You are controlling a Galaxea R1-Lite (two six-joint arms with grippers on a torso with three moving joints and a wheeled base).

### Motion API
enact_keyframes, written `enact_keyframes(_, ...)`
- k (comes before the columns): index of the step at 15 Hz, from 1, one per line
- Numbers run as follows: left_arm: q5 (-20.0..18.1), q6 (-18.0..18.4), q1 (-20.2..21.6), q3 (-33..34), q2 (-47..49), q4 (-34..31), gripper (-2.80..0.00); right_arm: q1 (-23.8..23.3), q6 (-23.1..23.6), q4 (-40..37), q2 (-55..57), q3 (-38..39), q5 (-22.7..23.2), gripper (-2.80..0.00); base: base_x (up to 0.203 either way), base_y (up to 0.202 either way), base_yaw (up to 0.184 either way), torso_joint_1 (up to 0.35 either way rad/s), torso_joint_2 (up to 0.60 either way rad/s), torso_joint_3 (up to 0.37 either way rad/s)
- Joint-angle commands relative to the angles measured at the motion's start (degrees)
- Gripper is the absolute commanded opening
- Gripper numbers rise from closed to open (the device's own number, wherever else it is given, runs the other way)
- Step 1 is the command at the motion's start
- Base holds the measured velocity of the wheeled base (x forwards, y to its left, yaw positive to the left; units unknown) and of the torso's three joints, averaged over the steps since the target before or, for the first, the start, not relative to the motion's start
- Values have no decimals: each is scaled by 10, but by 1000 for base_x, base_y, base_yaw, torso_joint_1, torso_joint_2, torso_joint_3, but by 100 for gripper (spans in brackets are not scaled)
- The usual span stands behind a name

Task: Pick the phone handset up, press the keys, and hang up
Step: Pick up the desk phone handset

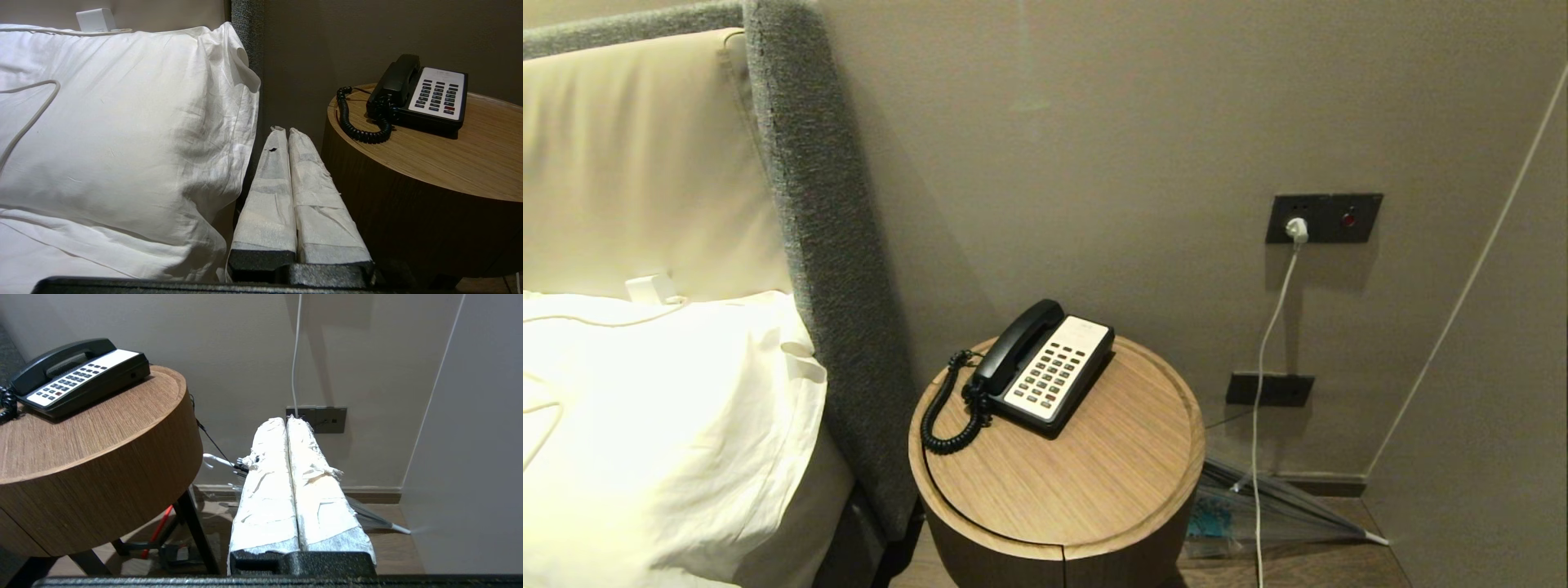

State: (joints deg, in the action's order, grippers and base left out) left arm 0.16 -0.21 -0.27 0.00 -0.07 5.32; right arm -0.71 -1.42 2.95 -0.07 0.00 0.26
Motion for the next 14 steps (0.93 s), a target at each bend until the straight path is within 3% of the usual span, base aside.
enact_keyframes(1, 0, 0, 0, 23, 1, 0, -280, 0, 10, 0, 0, 11, 2, -280, 0, 0, 0, 0, 0, 0)
enact_keyframes(14, 0, -1, 0, 23, 1, 0, -280, 0, 2, -1, 0, 11, -2, -280, 0, 0, 0, 0, 0, 0)
